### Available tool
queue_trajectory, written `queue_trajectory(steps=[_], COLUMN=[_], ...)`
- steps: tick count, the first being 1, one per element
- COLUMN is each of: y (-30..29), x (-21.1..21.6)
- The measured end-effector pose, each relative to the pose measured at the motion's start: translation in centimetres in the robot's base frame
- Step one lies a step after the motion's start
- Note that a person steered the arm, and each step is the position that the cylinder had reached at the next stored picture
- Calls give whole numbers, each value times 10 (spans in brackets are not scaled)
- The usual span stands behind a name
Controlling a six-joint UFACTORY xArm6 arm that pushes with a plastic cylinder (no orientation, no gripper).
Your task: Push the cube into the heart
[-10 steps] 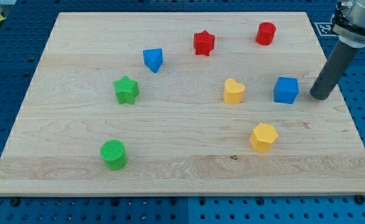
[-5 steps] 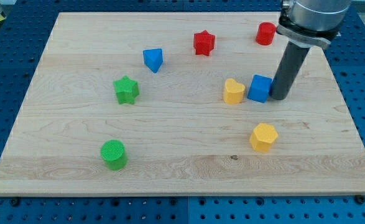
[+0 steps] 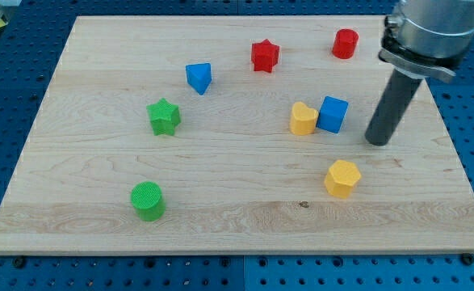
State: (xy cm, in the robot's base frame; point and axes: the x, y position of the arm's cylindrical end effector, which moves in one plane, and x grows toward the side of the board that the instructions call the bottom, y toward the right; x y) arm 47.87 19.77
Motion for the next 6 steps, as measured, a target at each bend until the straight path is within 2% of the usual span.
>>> queue_trajectory(steps=[4, 5, 6], y=[-2, -36, -38], x=[129, 134, 127])
